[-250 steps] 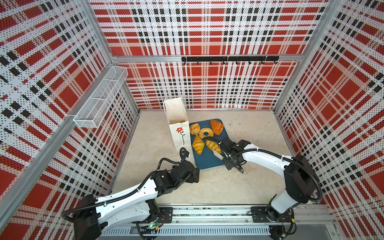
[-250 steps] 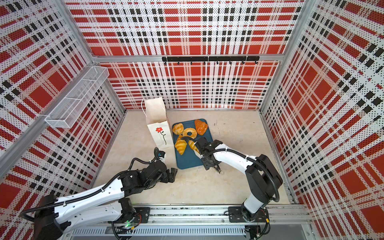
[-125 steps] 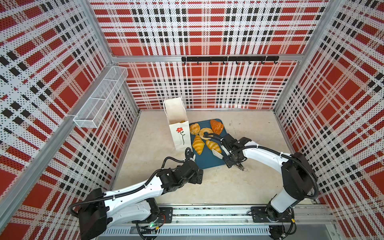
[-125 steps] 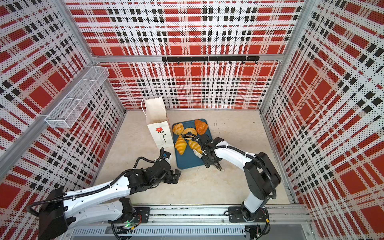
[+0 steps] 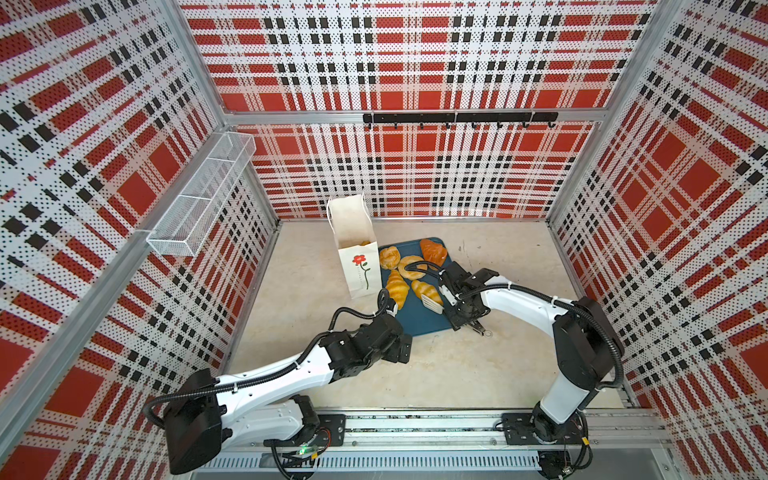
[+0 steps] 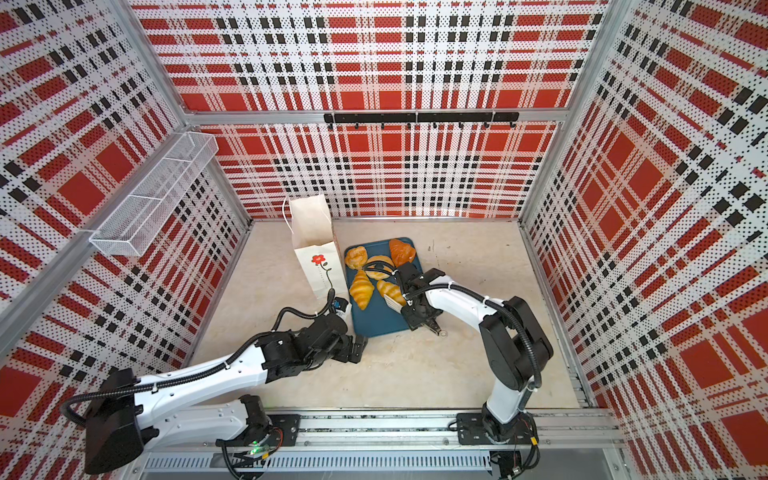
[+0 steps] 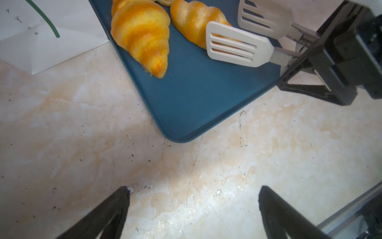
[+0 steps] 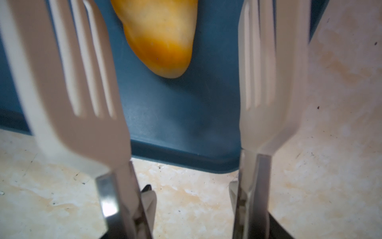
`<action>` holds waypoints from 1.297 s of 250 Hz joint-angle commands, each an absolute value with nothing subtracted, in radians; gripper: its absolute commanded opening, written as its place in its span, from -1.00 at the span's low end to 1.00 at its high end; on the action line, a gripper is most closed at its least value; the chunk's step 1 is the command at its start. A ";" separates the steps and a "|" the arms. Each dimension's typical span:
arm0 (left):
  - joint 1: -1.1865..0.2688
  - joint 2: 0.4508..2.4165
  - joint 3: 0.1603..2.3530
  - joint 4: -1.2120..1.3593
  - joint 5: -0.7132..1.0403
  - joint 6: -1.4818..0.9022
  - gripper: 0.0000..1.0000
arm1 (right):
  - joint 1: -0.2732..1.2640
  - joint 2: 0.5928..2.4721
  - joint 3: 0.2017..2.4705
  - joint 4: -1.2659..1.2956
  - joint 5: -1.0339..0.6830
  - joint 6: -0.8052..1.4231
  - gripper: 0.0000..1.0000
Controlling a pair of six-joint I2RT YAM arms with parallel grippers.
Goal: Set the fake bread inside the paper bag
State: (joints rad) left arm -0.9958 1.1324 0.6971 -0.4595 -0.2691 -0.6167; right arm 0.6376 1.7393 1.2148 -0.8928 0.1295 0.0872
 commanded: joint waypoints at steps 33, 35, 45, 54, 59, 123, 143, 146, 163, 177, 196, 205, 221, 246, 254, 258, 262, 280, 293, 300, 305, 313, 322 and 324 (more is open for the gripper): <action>-0.997 1.137 0.730 -0.480 -0.298 -0.596 0.99 | 0.633 1.784 1.283 -0.915 0.138 0.051 0.29; -0.997 1.137 0.731 -0.481 -0.298 -0.597 0.99 | 0.633 1.785 1.285 -0.917 0.139 0.050 0.28; -0.995 1.136 0.733 -0.483 -0.300 -0.593 0.99 | 0.633 1.792 1.293 -0.925 0.147 0.049 0.28; -0.994 1.138 0.736 -0.484 -0.300 -0.592 0.99 | 0.634 1.799 1.298 -0.933 0.156 0.048 0.27; -0.993 1.138 0.736 -0.485 -0.301 -0.589 0.99 | 0.632 1.803 1.301 -0.938 0.159 0.047 0.27; -0.987 1.131 0.744 -0.494 -0.310 -0.577 0.99 | 0.632 1.816 1.325 -0.978 0.179 0.045 0.14; -0.984 1.126 0.742 -0.494 -0.313 -0.574 0.99 | 0.633 1.812 1.325 -0.986 0.179 0.044 0.09; -0.985 1.125 0.742 -0.496 -0.315 -0.573 0.99 | 0.633 1.813 1.325 -0.988 0.179 0.043 0.09; -0.983 1.120 0.742 -0.497 -0.321 -0.571 0.99 | 0.634 1.812 1.324 -0.996 0.204 0.041 0.04; -0.982 1.114 0.742 -0.500 -0.326 -0.571 0.99 | 0.633 1.812 1.322 -1.003 0.209 0.042 -0.01; -0.979 1.102 0.739 -0.503 -0.334 -0.571 0.99 | 0.632 1.807 1.321 -1.004 0.208 0.040 -0.06; -0.977 1.095 0.738 -0.503 -0.336 -0.571 0.99 | 0.633 1.801 1.318 -0.999 0.203 0.040 -0.09; -0.974 1.080 0.735 -0.502 -0.339 -0.570 0.99 | 0.633 1.791 1.313 -0.993 0.196 0.039 -0.12; -0.971 1.061 0.732 -0.503 -0.341 -0.568 0.99 | 0.633 1.771 1.302 -0.983 0.189 0.037 -0.15; -0.971 1.056 0.731 -0.504 -0.343 -0.566 0.99 | 0.633 1.766 1.297 -0.980 0.189 0.035 -0.17; -0.970 1.054 0.731 -0.505 -0.344 -0.566 0.99 | 0.633 1.763 1.294 -0.979 0.189 0.036 -0.18; -0.969 1.052 0.730 -0.505 -0.345 -0.567 0.99 | 0.633 1.760 1.291 -0.977 0.189 0.035 -0.19; -0.967 1.039 0.731 -0.508 -0.349 -0.564 0.99 | 0.633 1.745 1.278 -0.970 0.189 0.034 -0.20; -0.965 1.031 0.732 -0.510 -0.351 -0.564 0.99 | 0.632 1.731 1.270 -0.963 0.166 0.034 -0.23; -0.963 1.026 0.731 -0.510 -0.353 -0.564 0.99 | 0.633 1.726 1.267 -0.960 0.160 0.033 -0.24; -0.961 1.022 0.730 -0.511 -0.353 -0.563 0.99 | 0.633 1.722 1.264 -0.957 0.157 0.034 -0.24; -0.960 1.016 0.730 -0.511 -0.353 -0.562 0.99 | 0.631 1.715 1.260 -0.952 0.154 0.034 -0.24; -0.959 1.009 0.730 -0.511 -0.354 -0.561 0.99 | 0.631 1.706 1.255 -0.948 0.149 0.034 -0.24; -0.958 1.007 0.730 -0.511 -0.355 -0.559 0.99 | 0.631 1.704 1.254 -0.946 0.148 0.035 -0.24</action>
State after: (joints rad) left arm -0.9688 1.0389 0.7136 -0.5045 -0.3233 -0.5732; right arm 0.6369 1.7679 1.2697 -0.9764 0.1749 0.0441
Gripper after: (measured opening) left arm 0.994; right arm 0.386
